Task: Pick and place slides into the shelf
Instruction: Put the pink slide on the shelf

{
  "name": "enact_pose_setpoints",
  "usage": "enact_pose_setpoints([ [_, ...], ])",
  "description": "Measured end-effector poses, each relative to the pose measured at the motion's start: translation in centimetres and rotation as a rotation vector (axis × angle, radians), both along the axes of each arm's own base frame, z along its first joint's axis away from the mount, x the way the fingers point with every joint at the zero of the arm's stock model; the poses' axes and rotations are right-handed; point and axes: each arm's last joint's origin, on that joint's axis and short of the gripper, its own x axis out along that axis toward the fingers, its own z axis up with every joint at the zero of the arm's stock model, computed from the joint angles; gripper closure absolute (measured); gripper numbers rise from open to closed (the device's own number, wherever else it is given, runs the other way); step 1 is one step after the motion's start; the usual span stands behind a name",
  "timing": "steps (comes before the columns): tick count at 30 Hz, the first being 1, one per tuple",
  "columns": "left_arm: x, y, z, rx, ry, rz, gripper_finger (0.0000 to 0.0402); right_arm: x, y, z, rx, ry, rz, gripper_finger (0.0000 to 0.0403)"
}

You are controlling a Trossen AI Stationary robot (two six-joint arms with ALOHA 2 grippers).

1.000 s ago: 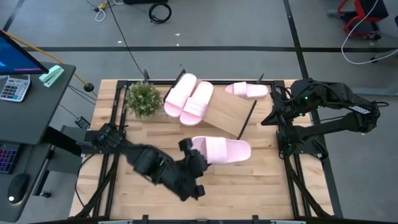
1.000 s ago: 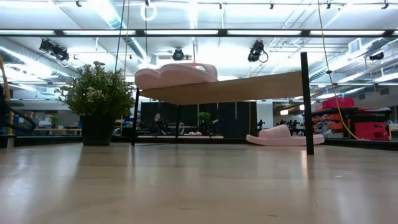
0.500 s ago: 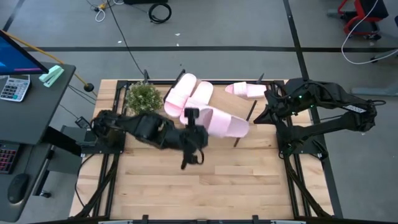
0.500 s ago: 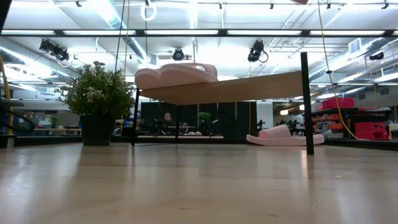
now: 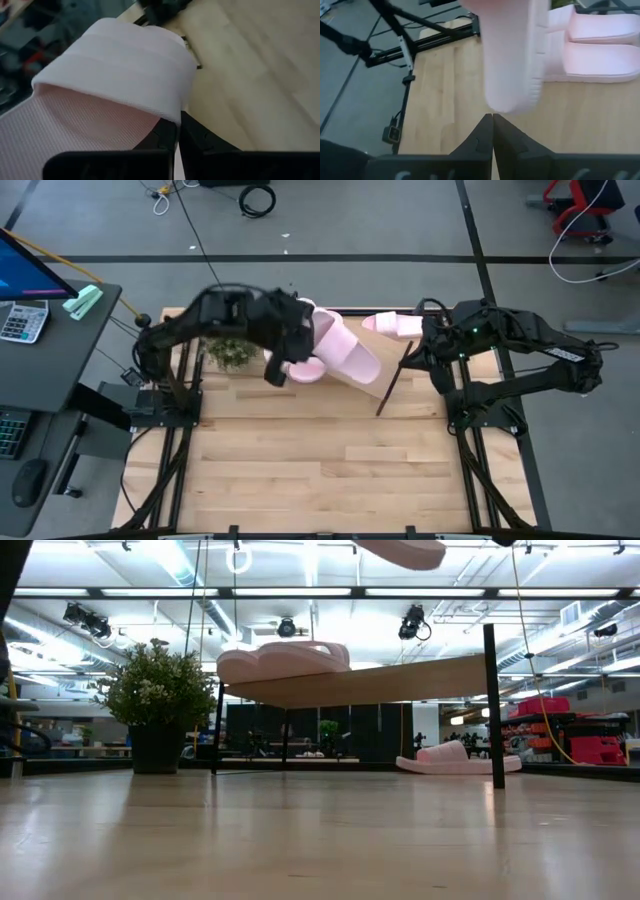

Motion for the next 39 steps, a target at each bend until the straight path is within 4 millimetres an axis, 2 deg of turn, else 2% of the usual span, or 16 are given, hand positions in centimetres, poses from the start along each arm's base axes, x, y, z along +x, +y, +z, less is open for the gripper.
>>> enact_pose_setpoints([
  [6, -0.7, 3.4, 0.1, -0.086, -0.01, -0.156, 0.0392, 0.1, -0.5, 0.2, 0.015, -0.017, -0.074, 0.0389],
  [12, -0.1, 5.1, -0.6, -0.124, -0.046, -0.339, 0.0392, 0.2, -0.7, 0.5, 0.033, -0.053, -0.135, 0.0389],
  [17, -0.3, 6.6, -0.6, -0.146, -0.064, -0.317, 0.0392, 0.4, -0.8, 0.7, 0.053, -0.072, -0.165, 0.0389],
  [22, 1.8, 9.3, -2.9, -0.183, -0.037, -0.301, 0.0392, 0.6, -0.9, 0.8, 0.042, -0.092, -0.198, 0.0389],
  [29, 3.3, 12.5, -5.5, -0.313, -0.02, -0.319, 0.0392, 0.6, -0.9, 0.8, 0.079, -0.094, -0.219, 0.039],
  [33, 3.7, 12.9, -5.7, -0.33, -0.054, -0.344, 0.0392, 0.7, -0.9, 0.8, 0.101, -0.092, -0.232, 0.0389],
  [39, 4.1, 12.8, -5.5, -0.247, -0.097, -0.416, 0.0392, 0.7, -1.0, 0.8, 0.105, -0.09, -0.249, 0.0388],
])
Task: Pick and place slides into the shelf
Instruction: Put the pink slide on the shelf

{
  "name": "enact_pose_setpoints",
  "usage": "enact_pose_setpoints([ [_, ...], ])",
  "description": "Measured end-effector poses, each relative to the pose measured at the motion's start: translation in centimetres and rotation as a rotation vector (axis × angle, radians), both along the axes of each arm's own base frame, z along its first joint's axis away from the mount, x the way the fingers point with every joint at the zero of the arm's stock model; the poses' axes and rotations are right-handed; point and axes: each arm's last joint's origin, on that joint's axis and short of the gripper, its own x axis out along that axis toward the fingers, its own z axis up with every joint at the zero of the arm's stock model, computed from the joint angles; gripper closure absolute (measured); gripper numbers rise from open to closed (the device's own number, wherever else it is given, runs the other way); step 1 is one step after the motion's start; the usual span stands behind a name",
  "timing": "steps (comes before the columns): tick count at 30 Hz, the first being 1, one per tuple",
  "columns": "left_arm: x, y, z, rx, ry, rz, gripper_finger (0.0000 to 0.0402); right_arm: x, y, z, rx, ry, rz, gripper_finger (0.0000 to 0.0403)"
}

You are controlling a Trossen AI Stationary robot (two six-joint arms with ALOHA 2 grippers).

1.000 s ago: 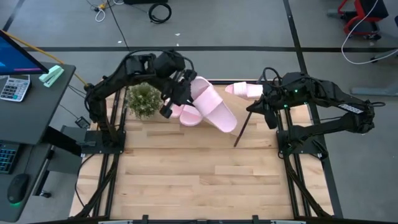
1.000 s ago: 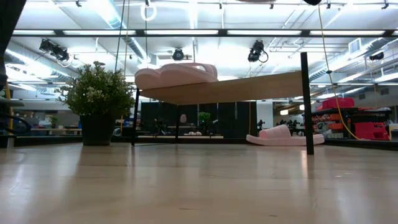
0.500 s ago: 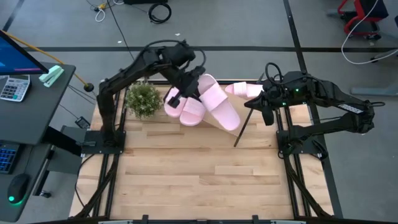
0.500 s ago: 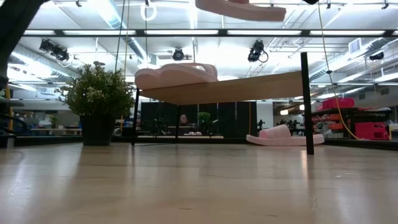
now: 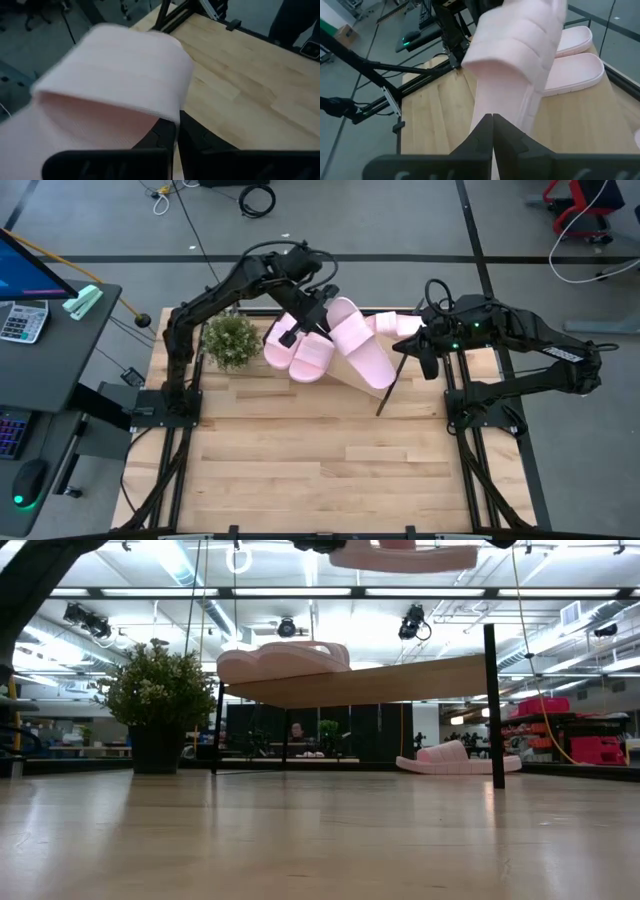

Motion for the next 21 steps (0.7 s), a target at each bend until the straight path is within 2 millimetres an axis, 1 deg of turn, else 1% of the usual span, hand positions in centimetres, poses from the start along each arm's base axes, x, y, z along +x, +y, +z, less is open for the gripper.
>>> enact_pose_setpoints([
  [7, 0.0, 1.5, -0.5, -0.059, -0.037, -0.038, 0.0392, 0.0, 0.0, 0.0, 0.002, 0.001, -0.014, 0.0388],
  [11, 0.0, 2.5, -0.7, -0.057, -0.061, -0.045, 0.0392, 0.0, 0.0, 0.0, 0.036, -0.003, -0.032, 0.0388],
  [16, -0.1, 4.0, -1.7, -0.137, -0.068, -0.077, 0.0392, 0.0, 0.0, 0.0, 0.061, -0.005, -0.045, 0.039],
  [21, 0.3, 4.7, -2.6, -0.218, -0.093, -0.141, 0.0392, 0.2, -0.1, -0.1, 0.07, 0.001, -0.076, 0.0388],
])
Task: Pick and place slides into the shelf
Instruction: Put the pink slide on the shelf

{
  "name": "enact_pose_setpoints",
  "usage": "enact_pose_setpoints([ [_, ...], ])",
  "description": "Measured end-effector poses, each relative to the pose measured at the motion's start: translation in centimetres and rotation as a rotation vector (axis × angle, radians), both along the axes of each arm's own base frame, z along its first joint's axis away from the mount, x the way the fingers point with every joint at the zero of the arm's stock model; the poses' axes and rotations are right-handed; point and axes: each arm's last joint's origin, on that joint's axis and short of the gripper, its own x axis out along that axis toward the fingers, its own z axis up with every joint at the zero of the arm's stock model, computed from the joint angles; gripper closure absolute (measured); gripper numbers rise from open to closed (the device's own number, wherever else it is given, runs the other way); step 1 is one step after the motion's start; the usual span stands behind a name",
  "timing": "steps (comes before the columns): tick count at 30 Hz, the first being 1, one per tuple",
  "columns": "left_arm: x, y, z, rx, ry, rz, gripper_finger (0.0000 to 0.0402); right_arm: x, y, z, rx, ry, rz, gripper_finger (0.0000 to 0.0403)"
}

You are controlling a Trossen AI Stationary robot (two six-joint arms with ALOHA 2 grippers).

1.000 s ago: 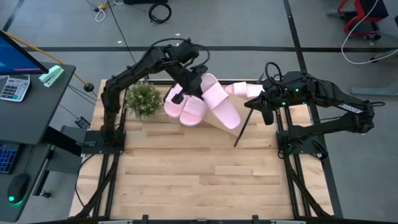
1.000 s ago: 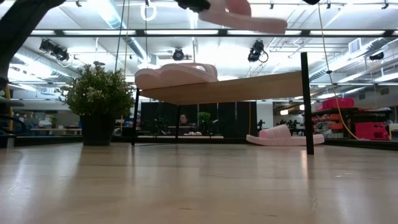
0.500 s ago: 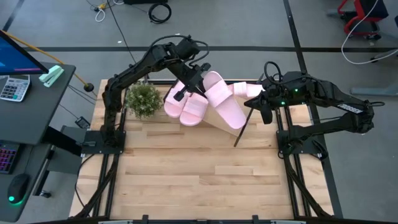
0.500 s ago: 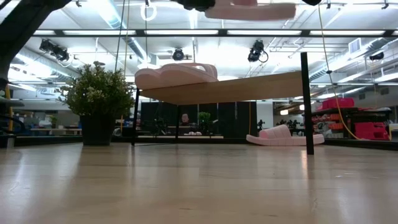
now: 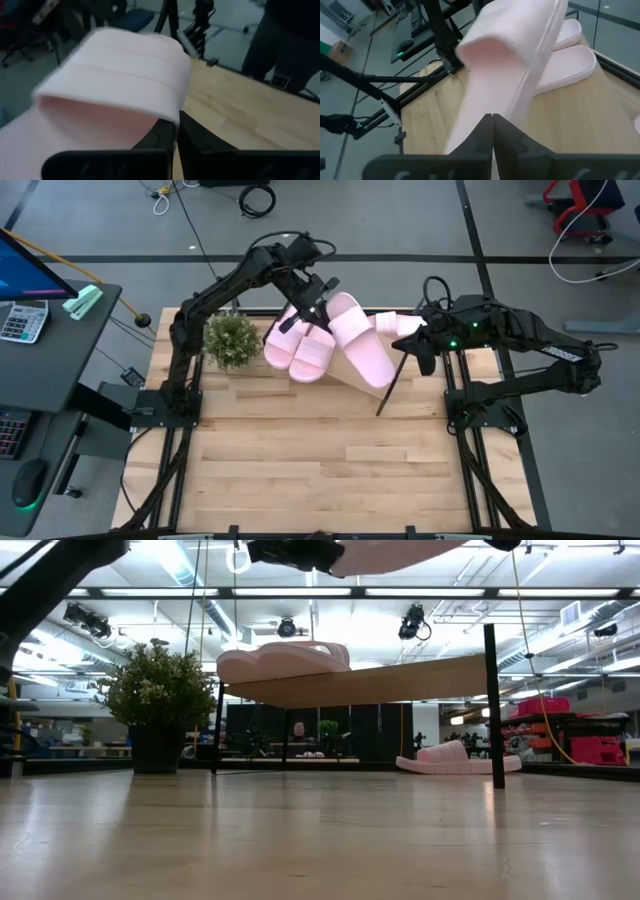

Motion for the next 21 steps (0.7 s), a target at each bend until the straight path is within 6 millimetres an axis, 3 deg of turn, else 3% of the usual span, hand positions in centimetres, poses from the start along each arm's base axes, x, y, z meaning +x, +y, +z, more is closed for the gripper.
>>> enact_pose_setpoints([
  [12, 0.5, -0.5, -0.3, -0.019, -0.012, -0.042, 0.0392, 1.5, -0.3, -1.0, 0.044, 0.061, -0.054, 0.0377],
  [17, 0.4, -0.4, -0.4, -0.021, -0.003, -0.036, 0.0392, 2.2, -0.6, -1.6, 0.056, 0.106, -0.065, 0.0339],
  [21, 0.4, -0.5, -0.4, -0.028, 0.008, -0.035, 0.0392, 2.4, -1.1, -1.8, 0.104, 0.119, -0.09, 0.0286],
])
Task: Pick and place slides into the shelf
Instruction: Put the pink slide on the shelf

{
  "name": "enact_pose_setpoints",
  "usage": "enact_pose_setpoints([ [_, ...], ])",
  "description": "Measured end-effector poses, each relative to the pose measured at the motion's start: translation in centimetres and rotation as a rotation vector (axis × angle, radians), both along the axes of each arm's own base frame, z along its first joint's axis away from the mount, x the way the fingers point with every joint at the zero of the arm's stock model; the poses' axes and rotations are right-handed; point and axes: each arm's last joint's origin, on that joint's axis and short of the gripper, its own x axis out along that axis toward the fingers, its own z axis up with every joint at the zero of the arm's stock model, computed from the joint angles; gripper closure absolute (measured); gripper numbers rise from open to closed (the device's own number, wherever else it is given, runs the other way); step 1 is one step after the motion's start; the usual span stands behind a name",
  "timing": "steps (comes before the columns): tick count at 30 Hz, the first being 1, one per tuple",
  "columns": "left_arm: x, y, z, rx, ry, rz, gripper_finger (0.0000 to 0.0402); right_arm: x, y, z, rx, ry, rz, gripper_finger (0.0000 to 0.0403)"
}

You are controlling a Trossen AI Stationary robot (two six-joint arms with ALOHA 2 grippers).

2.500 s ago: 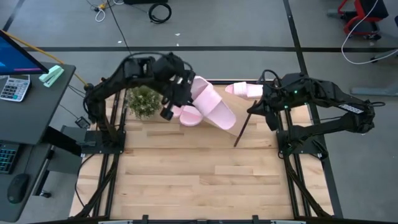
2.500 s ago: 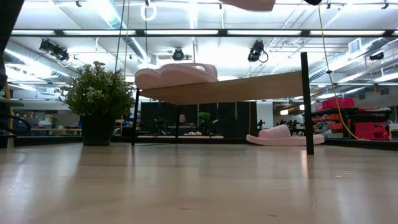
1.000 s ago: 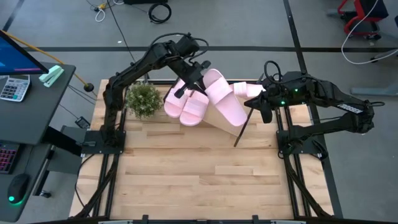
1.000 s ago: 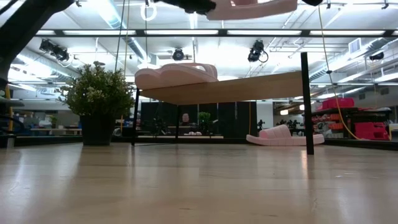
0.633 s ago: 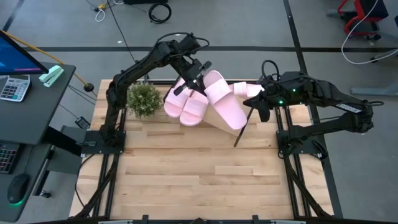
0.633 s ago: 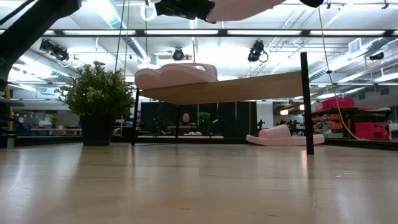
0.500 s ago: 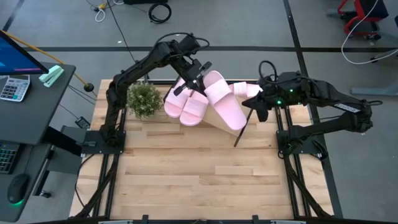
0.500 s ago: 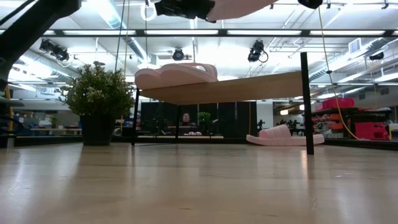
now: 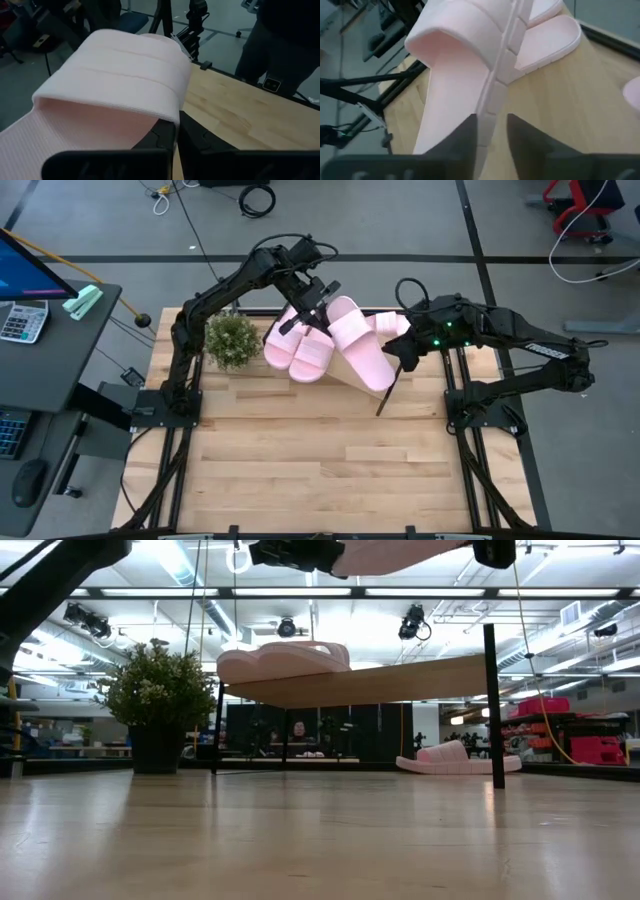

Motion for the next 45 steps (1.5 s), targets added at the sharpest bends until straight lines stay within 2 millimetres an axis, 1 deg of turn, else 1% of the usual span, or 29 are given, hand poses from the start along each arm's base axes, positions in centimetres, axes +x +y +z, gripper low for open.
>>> enact_pose_setpoints([
  [7, 0.0, 0.0, -0.1, 0.014, 0.008, 0.008, 0.0392, -0.1, -0.8, 0.1, 0.146, -0.034, 0.002, 0.0173],
  [10, 0.0, 0.0, -0.1, 0.017, 0.011, 0.011, 0.0392, 0.1, -1.0, 0.3, 0.18, -0.069, 0.047, 0.0142],
  [12, 0.0, 0.0, 0.0, 0.018, 0.009, 0.011, 0.0392, 0.4, -1.2, 0.5, 0.187, -0.101, 0.069, 0.0131],
  [16, 0.0, 0.0, 0.0, 0.018, 0.009, 0.011, 0.0392, 1.3, -1.6, 0.2, 0.194, -0.102, 0.082, 0.0128],
  [22, 0.0, 0.0, 0.0, 0.015, 0.012, 0.013, 0.0392, 2.9, -2.3, -1.4, 0.181, -0.007, 0.103, 0.0145],
  [25, -0.1, 0.0, 0.1, 0.018, 0.016, 0.018, 0.0392, 3.4, -2.7, -2.1, 0.173, 0.034, 0.1, 0.015],
  [29, -0.2, -0.1, 0.2, 0.007, 0.019, 0.021, 0.0392, 3.0, -3.2, -2.3, 0.169, 0.062, 0.084, 0.0154],
  [33, -0.2, -0.1, 0.2, 0.005, 0.025, 0.024, 0.0392, 1.5, -3.5, -2.0, 0.17, 0.081, 0.053, 0.0152],
  [36, -0.2, -0.1, 0.2, 0.004, 0.021, 0.021, 0.0392, 1.0, -3.6, -1.6, 0.167, 0.056, 0.036, 0.015],
  [40, -0.2, -0.1, 0.2, 0.004, 0.017, 0.02, 0.0392, 1.2, -3.6, -1.4, 0.178, 0.03, 0.057, 0.0149],
  [45, 0.0, 0.0, 0.3, 0.015, -0.005, 0.023, 0.0392, 2.3, -3.9, -1.8, 0.183, 0.025, 0.069, 0.0151],
])
